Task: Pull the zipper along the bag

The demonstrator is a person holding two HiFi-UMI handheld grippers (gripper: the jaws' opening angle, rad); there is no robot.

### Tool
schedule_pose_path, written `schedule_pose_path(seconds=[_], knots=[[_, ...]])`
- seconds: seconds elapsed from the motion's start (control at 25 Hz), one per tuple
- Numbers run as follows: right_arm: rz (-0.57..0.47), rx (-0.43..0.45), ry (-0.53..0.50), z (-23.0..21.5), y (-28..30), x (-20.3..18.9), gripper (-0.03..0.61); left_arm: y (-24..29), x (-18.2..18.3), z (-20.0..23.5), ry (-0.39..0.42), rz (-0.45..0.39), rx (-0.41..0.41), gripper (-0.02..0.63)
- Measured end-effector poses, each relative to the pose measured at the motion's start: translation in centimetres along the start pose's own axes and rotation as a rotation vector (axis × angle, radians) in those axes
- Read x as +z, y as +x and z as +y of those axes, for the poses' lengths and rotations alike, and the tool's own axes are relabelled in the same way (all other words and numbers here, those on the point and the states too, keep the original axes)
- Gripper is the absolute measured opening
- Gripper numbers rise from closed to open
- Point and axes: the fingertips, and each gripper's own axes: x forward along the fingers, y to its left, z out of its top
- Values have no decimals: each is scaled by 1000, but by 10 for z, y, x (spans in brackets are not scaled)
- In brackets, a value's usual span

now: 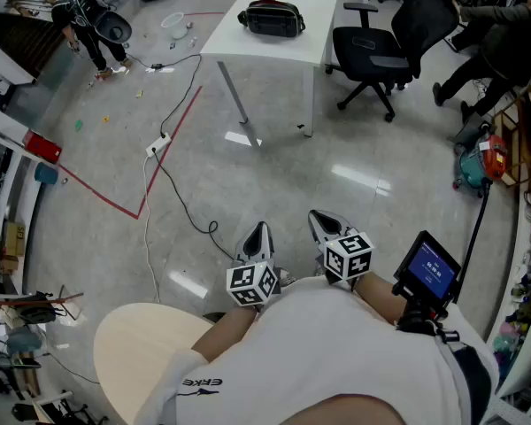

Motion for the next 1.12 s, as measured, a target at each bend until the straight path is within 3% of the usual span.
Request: schedule_pose_path(seconds=[0.52,1.12], knots=[[-20,22,22,5,4,2,3,-2,0,7,-14,-6,15,3],[-14,17,-5,44,35,1,3,-21,9,54,-54,-43,31,3]])
